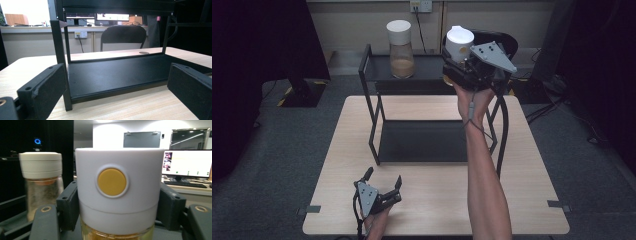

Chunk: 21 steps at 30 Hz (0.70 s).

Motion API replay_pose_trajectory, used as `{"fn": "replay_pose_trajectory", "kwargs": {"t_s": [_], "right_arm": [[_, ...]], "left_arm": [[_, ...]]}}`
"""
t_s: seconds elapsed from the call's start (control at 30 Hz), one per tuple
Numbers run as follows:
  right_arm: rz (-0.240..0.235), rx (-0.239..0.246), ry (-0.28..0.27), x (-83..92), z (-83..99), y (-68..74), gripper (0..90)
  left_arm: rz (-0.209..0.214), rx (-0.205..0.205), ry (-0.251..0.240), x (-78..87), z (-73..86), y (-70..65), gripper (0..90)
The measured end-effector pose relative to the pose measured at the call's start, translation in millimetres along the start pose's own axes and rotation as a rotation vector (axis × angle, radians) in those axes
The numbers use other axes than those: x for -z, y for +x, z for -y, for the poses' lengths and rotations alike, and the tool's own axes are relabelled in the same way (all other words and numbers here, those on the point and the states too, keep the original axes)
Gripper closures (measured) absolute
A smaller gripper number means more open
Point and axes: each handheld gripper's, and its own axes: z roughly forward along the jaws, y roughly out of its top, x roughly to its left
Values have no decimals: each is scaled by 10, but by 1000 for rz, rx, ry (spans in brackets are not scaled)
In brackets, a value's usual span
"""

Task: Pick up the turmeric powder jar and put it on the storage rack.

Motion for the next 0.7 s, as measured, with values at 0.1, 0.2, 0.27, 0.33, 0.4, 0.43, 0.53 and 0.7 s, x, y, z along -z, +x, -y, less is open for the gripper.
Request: {"fn": "replay_pose_trajectory", "kwargs": {"t_s": [0.1, 0.2, 0.27, 0.33, 0.4, 0.43, 0.53, 0.7], "right_arm": [[4, 0, 6, -74, -10, 4, 302], [9, 3, 15, -149, -18, -3, 301], [12, -4, 17, -205, -11, -17, 302], [15, -6, 21, -249, -18, -24, 301], [15, -10, 26, -284, -30, -39, 301], [16, -20, 26, -303, -32, -49, 302], [18, -26, 35, -362, -38, -65, 301], [16, -35, 51, -422, -36, -82, 301]], "left_arm": [[0, 1, 0, -1, -1, 0, 16], [1, 0, 1, 0, -2, 2, 16], [2, 0, 0, -1, 0, 2, 16], [3, 0, -1, 0, 1, 5, 16], [3, 1, -1, -1, 1, 6, 16], [3, 0, 0, 0, 0, 6, 16], [4, -1, 0, 0, 1, 9, 16], [5, 1, -2, 0, 3, 9, 16]]}}
